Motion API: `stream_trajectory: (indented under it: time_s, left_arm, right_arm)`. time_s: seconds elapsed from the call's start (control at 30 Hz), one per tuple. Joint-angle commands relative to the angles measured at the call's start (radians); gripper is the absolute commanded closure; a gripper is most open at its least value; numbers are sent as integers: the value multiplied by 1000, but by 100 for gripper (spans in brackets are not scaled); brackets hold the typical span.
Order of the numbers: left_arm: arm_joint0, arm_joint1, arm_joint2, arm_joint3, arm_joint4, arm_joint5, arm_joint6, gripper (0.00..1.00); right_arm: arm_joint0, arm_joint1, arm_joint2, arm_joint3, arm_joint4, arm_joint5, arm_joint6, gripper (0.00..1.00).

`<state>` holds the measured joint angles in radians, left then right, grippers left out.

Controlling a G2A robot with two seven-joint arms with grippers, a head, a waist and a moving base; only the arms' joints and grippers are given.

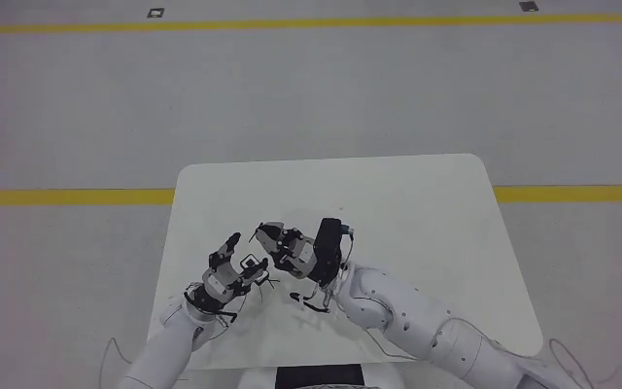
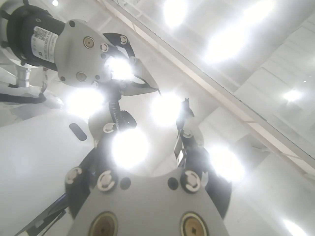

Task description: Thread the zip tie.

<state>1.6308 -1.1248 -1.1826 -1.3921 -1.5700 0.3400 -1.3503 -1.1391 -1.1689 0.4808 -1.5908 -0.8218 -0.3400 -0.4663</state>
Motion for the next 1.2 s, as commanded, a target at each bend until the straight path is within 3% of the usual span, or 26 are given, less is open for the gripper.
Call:
stream_trajectory:
  time_s: [0.0, 0.9, 1.17]
  left_arm:
    - [0, 1, 1, 1, 0, 0, -4, 56]
    - [-14, 7, 14, 20, 0, 0, -21, 63]
    - [-18, 9, 22, 23, 0, 0, -26, 71]
  right_arm:
    - [10, 3, -10, 2, 5, 0, -2, 100]
    - [-28, -6, 20, -28, -47, 0, 22, 100]
    - [-19, -3, 6, -27, -44, 0, 32, 100]
